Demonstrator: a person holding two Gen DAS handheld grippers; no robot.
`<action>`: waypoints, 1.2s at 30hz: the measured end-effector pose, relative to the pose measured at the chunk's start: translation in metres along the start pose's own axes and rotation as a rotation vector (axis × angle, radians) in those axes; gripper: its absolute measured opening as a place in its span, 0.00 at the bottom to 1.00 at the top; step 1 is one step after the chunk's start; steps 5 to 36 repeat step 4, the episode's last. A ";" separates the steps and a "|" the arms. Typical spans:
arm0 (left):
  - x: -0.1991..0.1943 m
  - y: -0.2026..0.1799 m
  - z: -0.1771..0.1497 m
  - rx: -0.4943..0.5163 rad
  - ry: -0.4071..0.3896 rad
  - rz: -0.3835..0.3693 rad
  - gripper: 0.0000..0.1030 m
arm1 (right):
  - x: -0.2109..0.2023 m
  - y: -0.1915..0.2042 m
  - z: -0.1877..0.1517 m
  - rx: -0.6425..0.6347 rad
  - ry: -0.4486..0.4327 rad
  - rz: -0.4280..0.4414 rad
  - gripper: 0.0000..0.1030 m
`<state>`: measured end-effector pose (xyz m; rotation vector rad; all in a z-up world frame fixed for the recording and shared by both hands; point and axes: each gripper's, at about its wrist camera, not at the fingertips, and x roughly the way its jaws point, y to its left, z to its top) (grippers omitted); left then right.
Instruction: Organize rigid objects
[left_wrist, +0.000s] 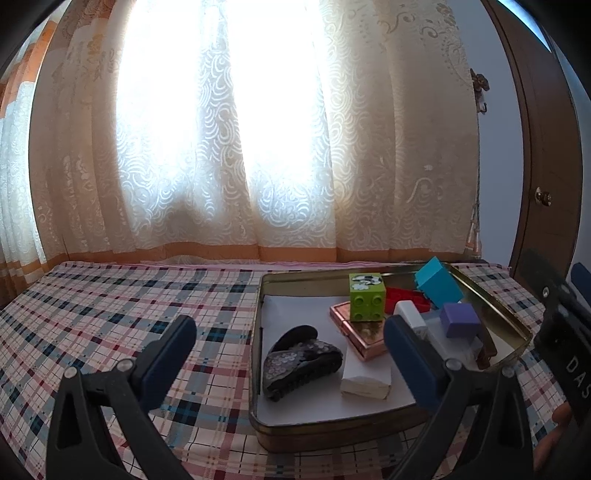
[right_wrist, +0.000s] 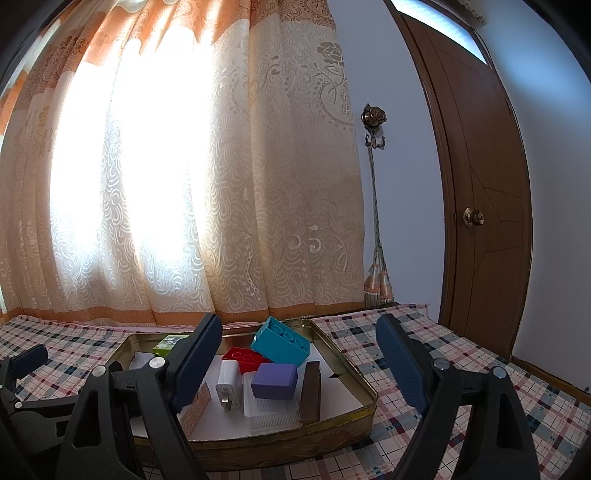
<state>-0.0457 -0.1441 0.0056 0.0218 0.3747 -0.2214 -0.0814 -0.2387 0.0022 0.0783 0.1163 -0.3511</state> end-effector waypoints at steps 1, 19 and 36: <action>0.000 0.000 0.000 -0.001 0.002 -0.001 1.00 | 0.000 0.000 0.000 0.000 0.000 0.001 0.85; 0.000 0.000 0.000 -0.001 0.002 0.002 1.00 | 0.001 0.000 0.000 -0.002 0.004 0.000 0.85; 0.000 0.000 0.000 -0.001 0.002 0.002 1.00 | 0.001 0.000 0.000 -0.002 0.004 0.000 0.85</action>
